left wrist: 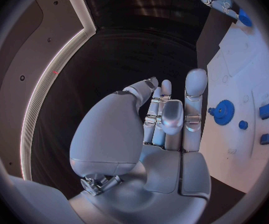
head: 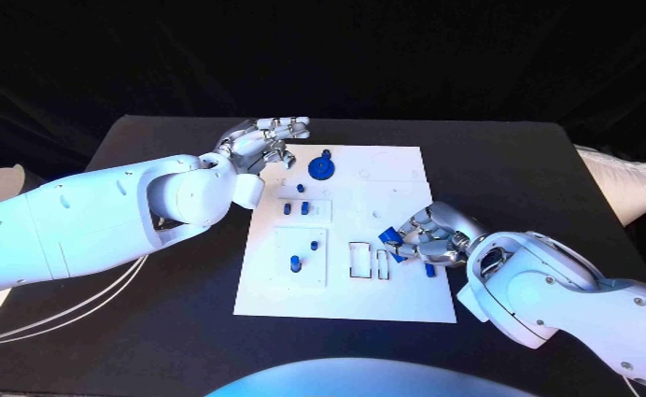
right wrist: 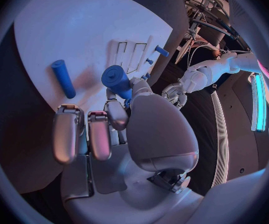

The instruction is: Assemble the parts on the task board

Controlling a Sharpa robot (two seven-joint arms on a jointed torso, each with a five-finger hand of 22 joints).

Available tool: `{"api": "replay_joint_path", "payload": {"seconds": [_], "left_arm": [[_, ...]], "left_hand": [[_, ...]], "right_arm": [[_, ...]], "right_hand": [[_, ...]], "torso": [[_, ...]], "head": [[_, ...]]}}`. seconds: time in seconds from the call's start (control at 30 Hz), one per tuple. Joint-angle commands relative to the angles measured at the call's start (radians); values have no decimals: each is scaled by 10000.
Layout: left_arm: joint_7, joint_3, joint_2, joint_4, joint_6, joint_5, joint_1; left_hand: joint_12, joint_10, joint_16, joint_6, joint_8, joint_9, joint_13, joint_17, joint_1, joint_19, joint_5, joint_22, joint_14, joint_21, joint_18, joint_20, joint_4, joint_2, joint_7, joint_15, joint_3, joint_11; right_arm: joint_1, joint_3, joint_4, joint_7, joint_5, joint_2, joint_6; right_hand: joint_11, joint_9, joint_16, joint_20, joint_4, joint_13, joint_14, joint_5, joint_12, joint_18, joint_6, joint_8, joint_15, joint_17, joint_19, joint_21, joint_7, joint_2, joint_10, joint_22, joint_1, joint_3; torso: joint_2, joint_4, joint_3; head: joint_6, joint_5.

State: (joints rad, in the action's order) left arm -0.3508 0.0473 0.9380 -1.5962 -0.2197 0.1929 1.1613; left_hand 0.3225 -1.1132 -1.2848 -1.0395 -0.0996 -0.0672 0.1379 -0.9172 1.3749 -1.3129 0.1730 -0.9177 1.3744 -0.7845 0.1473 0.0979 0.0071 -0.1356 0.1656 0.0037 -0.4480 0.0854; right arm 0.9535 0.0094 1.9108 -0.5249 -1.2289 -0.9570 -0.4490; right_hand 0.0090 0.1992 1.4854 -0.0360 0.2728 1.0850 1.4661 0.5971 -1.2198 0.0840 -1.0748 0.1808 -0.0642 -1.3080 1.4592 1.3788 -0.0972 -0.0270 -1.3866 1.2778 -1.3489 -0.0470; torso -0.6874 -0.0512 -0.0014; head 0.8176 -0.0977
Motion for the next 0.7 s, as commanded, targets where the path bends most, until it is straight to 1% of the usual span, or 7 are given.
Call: {"api": "replay_joint_path", "payload": {"seconds": [0.03, 0.1, 0.23, 0.3, 0.37, 0.47, 0.7], "left_arm": [[-35, -6, -35, -15, 215, -6, 4], [-36, -6, -46, -13, 218, -6, 4], [-35, -6, -63, -14, 219, -6, 4], [-32, -6, -66, -15, 215, -6, 4], [-32, -6, -68, -17, 215, -6, 4], [-33, -6, -70, -18, 212, -7, 4], [-38, -6, -77, -22, 214, -7, 4]], "left_hand": [[39, 70, 30, 53, -58, -12, 12, 6, -46, 33, 39, 10, -73, 33, 127, 39, -19, 82, -5, -9, 27, 9], [39, 70, 30, 53, -58, -12, 12, 6, -46, 33, 39, 10, -73, 33, 127, 39, -19, 82, -5, -9, 27, 9], [39, 70, 30, 53, -58, -12, 12, 6, -46, 33, 39, 10, -73, 33, 127, 39, -19, 82, -5, -9, 27, 9], [39, 71, 30, 53, -58, -12, 12, 6, -45, 33, 39, 10, -73, 33, 127, 39, -19, 83, -5, -9, 26, 9], [55, 85, 29, 61, -59, -11, 15, 12, -34, 33, 47, 10, -76, 36, 128, 38, -32, 83, -4, -11, 21, 9], [55, 85, 29, 61, -59, -11, 15, 12, -34, 33, 47, 10, -76, 36, 128, 38, -32, 83, -4, -11, 21, 9], [55, 85, 29, 61, -59, -11, 15, 12, -34, 33, 47, 10, -76, 36, 128, 38, -32, 83, -4, -11, 21, 9]], "right_arm": [[7, 6, 69, 112, 500, 119, -85], [10, 7, 71, 76, 535, 224, 99], [12, 4, 35, -119, 236, 419, 629], [13, 2, 13, -226, 7, 494, 793], [14, -1, 7, -352, -260, 565, 903], [14, -3, 0, -485, -554, 660, 1032], [15, -8, -48, -603, -940, 825, 1223]], "right_hand": [[-129, 105, 26, 46, 132, 1513, 740, 71, -97, -191, -280, 65, -89, -1004, 26, 57, 192, 31, -167, 31, 62, 156], [-132, 110, 33, 48, 134, 1529, 743, 82, -110, -194, -298, 67, -91, -1018, 32, 66, 196, 24, -179, 44, 77, 159], [-138, 129, 21, 54, 160, 1524, 740, 20, -85, -194, -360, 62, -96, -999, 32, 66, 205, -18, -190, 44, 229, 130], [-148, 143, 28, 58, 156, 1522, 743, -24, -72, -194, -407, 68, -102, -1015, 32, 67, 222, -36, -194, 47, 287, 121], [-158, 156, 44, 63, 159, 1542, 749, -58, -80, -200, -447, 72, -109, -1050, 44, 85, 234, -61, -210, 76, 356, 104], [-172, 175, 60, 72, 165, 1568, 755, -88, -91, -205, -502, 76, -121, -1084, 53, 100, 252, -84, -235, 100, 469, 81], [-195, 208, 67, 88, 165, 1591, 758, -160, -86, -209, -585, 84, -140, -1104, 62, 113, 283, -99, -261, 121, 634, 55]], "torso": [[-14, 22, 3], [-12, 20, 0], [-15, 16, -8], [-15, 7, -9], [-16, 11, -14], [-22, 16, -6], [-16, 19, -9]], "head": [[-5, -5], [-3, -8], [-14, -7], [-17, -38], [-17, -36], [-12, -34], [-10, -41]]}}
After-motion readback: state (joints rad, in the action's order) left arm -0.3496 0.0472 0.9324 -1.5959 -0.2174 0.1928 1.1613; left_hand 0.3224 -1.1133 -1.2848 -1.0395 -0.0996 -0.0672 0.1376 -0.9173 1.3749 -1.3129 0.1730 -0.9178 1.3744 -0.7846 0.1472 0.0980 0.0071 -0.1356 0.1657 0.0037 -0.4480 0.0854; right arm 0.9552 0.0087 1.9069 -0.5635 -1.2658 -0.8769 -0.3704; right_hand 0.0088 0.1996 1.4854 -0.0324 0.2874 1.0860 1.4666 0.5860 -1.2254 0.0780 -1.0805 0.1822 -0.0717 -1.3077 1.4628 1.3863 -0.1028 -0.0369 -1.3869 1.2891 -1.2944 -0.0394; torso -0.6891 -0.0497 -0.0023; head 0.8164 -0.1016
